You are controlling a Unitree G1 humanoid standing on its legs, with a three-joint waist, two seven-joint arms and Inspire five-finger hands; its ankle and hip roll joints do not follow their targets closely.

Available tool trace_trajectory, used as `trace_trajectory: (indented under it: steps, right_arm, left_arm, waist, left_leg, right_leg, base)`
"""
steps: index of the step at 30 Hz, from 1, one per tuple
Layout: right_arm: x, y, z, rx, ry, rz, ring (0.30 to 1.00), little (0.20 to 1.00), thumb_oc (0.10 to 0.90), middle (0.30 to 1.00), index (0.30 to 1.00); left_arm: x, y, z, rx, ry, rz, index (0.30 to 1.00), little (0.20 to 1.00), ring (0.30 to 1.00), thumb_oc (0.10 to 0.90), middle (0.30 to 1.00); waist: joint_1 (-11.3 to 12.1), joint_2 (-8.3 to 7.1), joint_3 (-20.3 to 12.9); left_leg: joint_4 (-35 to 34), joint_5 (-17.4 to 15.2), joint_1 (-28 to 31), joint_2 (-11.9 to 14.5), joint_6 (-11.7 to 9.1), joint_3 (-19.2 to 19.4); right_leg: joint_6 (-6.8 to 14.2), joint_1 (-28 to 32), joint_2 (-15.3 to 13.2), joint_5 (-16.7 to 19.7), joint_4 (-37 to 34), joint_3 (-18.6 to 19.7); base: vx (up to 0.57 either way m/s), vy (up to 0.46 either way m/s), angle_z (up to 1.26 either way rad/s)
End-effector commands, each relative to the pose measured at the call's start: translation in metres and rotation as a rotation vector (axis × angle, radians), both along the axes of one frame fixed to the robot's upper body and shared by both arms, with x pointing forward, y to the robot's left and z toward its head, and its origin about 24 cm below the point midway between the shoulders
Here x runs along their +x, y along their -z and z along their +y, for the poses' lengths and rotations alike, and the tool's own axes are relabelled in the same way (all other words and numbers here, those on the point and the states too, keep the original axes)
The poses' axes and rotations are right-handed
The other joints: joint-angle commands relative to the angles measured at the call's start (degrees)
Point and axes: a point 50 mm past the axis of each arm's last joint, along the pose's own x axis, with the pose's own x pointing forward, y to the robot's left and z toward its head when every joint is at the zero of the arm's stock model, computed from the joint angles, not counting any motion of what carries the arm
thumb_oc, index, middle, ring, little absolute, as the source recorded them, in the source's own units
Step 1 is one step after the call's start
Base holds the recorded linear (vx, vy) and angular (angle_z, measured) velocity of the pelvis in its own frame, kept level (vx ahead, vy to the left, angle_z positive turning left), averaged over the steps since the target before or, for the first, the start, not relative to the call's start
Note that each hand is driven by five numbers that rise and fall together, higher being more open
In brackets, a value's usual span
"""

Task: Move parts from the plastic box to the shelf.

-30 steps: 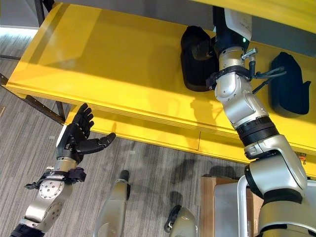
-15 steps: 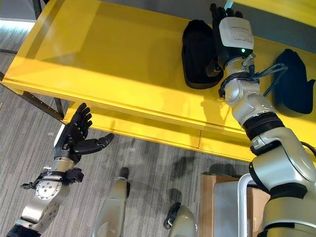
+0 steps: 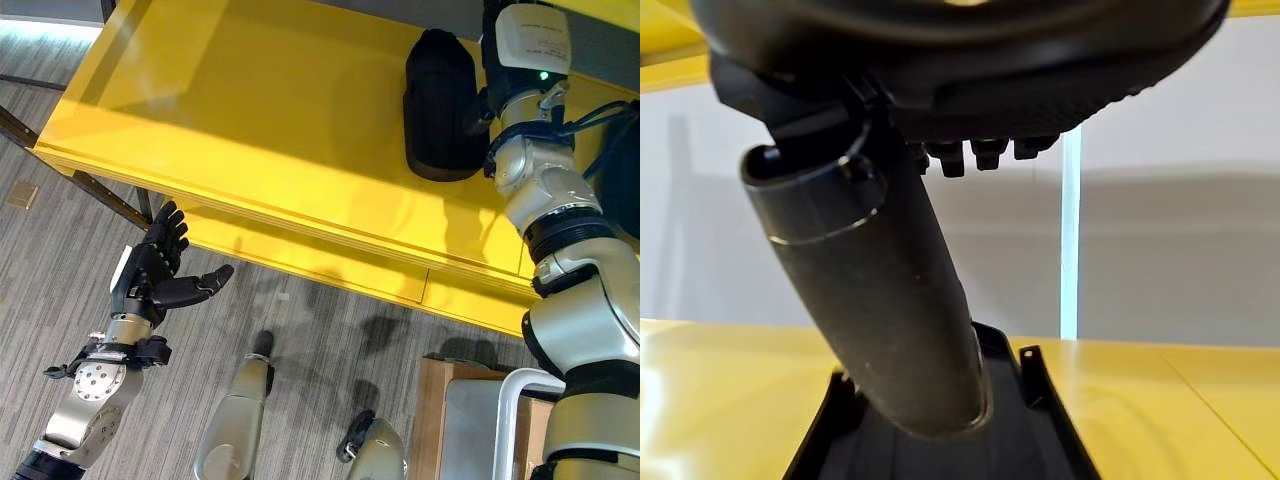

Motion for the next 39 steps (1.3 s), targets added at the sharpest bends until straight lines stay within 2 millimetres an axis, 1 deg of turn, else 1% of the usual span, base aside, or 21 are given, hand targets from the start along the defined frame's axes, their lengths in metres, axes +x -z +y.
trace_trajectory:
  steps: [1,4,8,12,15,18,21,24,27,35,36,39]
  right_arm:
    - [-0.028,-0.076,-0.012,-0.063,0.075,-0.271,1.000,1.000,0.900,1.000,1.000]
    - [-0.029,-0.076,-0.019,-0.059,0.106,-0.263,1.000,1.000,0.900,1.000,1.000]
    - [-0.029,-0.069,-0.032,-0.036,0.161,-0.229,1.000,1.000,0.900,1.000,1.000]
    - [-0.029,-0.064,-0.038,-0.012,0.183,-0.214,1.000,1.000,0.900,1.000,1.000]
    - [-0.025,-0.052,-0.043,0.017,0.207,-0.176,1.000,1.000,0.900,1.000,1.000]
    - [-0.023,-0.046,-0.044,0.041,0.208,-0.164,1.000,1.000,0.900,1.000,1.000]
    - [-0.019,-0.034,-0.046,0.070,0.213,-0.128,1.000,1.000,0.900,1.000,1.000]
    - [-0.014,-0.024,-0.041,0.068,0.212,-0.093,1.000,1.000,0.900,1.000,1.000]
    - [-0.011,-0.019,-0.039,0.065,0.211,-0.078,1.000,1.000,0.900,1.000,1.000]
    - [-0.001,-0.007,-0.023,0.020,0.171,-0.028,1.000,1.000,0.900,1.000,1.000]
    - [0.001,-0.002,-0.020,0.004,0.168,-0.011,1.000,1.000,0.900,1.000,1.000]
    - [0.004,0.001,-0.015,-0.030,0.163,0.010,1.000,1.000,0.900,1.000,1.000]
  left_arm:
    - [-0.004,-0.054,-0.014,-0.014,0.087,-0.308,1.000,1.000,1.000,0.900,1.000]
    - [-0.004,-0.055,-0.014,-0.023,0.085,-0.310,1.000,1.000,1.000,0.900,1.000]
    - [-0.004,-0.054,-0.014,-0.039,0.075,-0.310,1.000,1.000,1.000,0.900,1.000]
    - [-0.004,-0.054,-0.015,-0.050,0.076,-0.312,1.000,1.000,1.000,0.900,1.000]
    - [-0.003,-0.054,-0.016,-0.057,0.076,-0.313,1.000,1.000,1.000,0.900,1.000]
    - [-0.002,-0.054,-0.016,-0.060,0.073,-0.316,1.000,1.000,1.000,0.900,1.000]
    - [-0.002,-0.053,-0.017,-0.068,0.072,-0.315,1.000,1.000,1.000,0.900,1.000]
    - [-0.001,-0.053,-0.018,-0.073,0.070,-0.316,1.000,1.000,1.000,0.900,1.000]
    - [-0.001,-0.053,-0.018,-0.077,0.068,-0.316,1.000,1.000,1.000,0.900,1.000]
    - [-0.001,-0.053,-0.018,-0.079,0.068,-0.312,1.000,1.000,1.000,0.900,1.000]
    - [-0.001,-0.052,-0.018,-0.082,0.068,-0.312,1.000,1.000,1.000,0.900,1.000]
    - [-0.001,-0.053,-0.019,-0.080,0.073,-0.313,1.000,1.000,1.000,0.900,1.000]
  waist:
    - [0.46,0.22,-4.53]
    - [0.70,0.39,-4.41]
    - [1.26,0.77,-4.14]
    - [1.53,1.08,-3.87]
    - [1.74,1.53,-3.55]
    - [1.85,1.64,-3.50]
    - [2.05,1.89,-3.33]
    - [2.16,2.18,-3.11]
    - [2.16,2.28,-3.09]
    - [2.22,2.45,-2.76]
    - [2.26,2.42,-2.65]
    - [2.34,2.42,-2.46]
  left_leg:
    - [4.15,-5.56,-0.38,1.21,2.68,-0.05]
    - [3.82,-5.36,-0.75,0.88,2.67,-0.04]
    - [3.79,-5.26,-1.39,0.58,2.80,-0.32]
    - [3.73,-5.10,-1.62,0.40,2.85,-0.46]
    - [3.55,-4.90,-1.77,0.15,2.94,-0.49]
    - [3.70,-4.92,-2.03,-0.05,2.99,-0.50]
    - [3.79,-4.95,-2.03,-0.11,3.08,-0.55]
    - [3.91,-5.04,-2.04,-0.18,3.08,-0.59]
    - [3.92,-5.02,-2.10,-0.25,3.10,-0.60]
    - [3.73,-4.85,-2.06,-0.30,3.08,-0.80]
    - [3.67,-4.79,-2.06,-0.34,3.09,-0.84]
    - [3.68,-4.73,-2.20,-0.40,3.11,-0.96]
  right_leg:
    - [-4.16,0.31,3.57,1.86,-0.14,1.23]
    - [-4.14,-0.02,3.40,1.92,-0.10,1.03]
    - [-4.10,-0.38,3.20,2.00,0.03,0.87]
    - [-4.06,-0.55,3.11,1.99,0.15,0.77]
    - [-3.96,-0.71,3.02,2.04,0.24,0.58]
    - [-3.92,-0.94,2.87,2.08,0.48,0.64]
    - [-3.92,-1.01,2.78,2.03,0.70,0.57]
    - [-3.96,-1.02,2.74,1.98,0.86,0.65]
    - [-3.94,-1.15,2.73,2.01,0.97,0.78]
    - [-3.97,-1.14,2.63,1.95,1.17,0.56]
    - [-3.95,-1.10,2.63,1.96,1.17,0.53]
    - [-3.96,-1.15,2.57,2.05,1.13,0.43]
  base:
    - [0.01,-0.011,0.06]
    - [0.00,-0.002,0.05]
    - [0.00,-0.003,0.04]
    - [0.00,0.000,0.00]
    - [0.00,0.000,0.00]
    - [0.00,0.000,0.00]
    - [0.00,0.000,0.00]
    - [0.00,0.000,0.00]
    - [0.00,0.000,0.00]
    - [0.00,0.000,0.00]
    - [0.00,0.000,0.00]
    - [0.00,0.000,0.00]
